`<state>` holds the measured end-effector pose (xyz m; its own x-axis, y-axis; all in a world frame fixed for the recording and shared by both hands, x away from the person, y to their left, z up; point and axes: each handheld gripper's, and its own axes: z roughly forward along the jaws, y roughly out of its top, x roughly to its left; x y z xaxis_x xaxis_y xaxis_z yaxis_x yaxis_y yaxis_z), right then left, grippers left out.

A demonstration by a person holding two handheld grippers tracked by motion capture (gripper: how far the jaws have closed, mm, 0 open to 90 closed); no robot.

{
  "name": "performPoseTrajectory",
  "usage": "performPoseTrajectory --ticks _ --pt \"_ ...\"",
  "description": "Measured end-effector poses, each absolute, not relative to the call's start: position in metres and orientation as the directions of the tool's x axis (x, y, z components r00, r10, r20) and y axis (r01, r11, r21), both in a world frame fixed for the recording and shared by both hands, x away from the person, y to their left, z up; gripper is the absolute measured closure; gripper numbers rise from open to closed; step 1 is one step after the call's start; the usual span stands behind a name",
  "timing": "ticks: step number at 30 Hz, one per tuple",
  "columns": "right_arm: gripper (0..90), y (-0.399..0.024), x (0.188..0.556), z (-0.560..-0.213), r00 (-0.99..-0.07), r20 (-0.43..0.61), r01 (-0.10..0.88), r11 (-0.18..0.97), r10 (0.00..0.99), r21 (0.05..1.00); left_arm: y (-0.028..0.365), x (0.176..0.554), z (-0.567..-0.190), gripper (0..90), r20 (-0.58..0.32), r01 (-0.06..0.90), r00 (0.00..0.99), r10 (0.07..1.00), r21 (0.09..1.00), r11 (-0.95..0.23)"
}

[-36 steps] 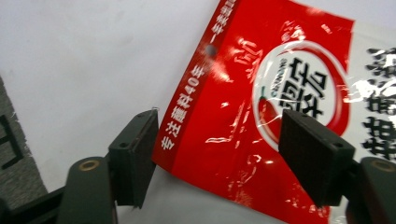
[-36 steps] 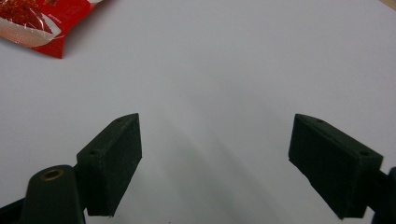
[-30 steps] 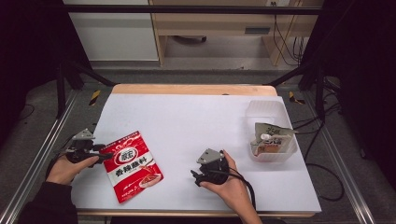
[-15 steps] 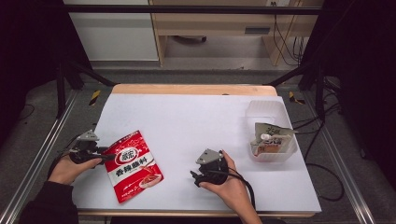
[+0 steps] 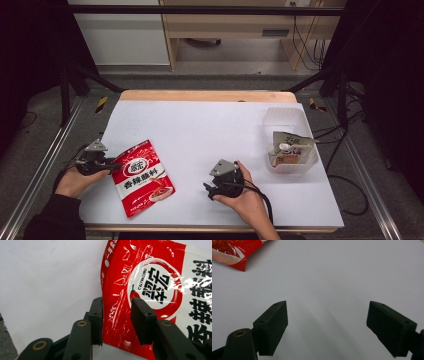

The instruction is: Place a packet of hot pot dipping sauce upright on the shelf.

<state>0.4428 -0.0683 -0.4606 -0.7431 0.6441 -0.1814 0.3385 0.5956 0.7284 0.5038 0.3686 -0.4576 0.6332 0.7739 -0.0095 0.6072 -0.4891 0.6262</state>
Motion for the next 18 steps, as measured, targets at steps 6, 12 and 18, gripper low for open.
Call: performPoseTrajectory --ticks 6,12,18 --pt "17.6 -0.0685 0.4426 -0.4605 -0.743 -0.181 0.337 0.593 0.645 0.731 0.3675 0.5041 -0.4584 64.1 -0.001 0.611 0.631 0.776 0.617 -0.496" --pt "17.6 -0.0684 0.4429 -0.4607 -0.744 -0.181 0.337 0.595 0.643 0.73 0.368 0.5052 -0.4599 69.4 -0.003 0.627 0.62 0.785 0.604 -0.492" --pt "17.6 -0.0681 0.443 -0.4607 -0.743 -0.183 0.337 0.597 0.643 0.728 0.3679 0.5061 -0.4592 77.3 0.012 0.626 0.617 0.787 0.598 -0.5"
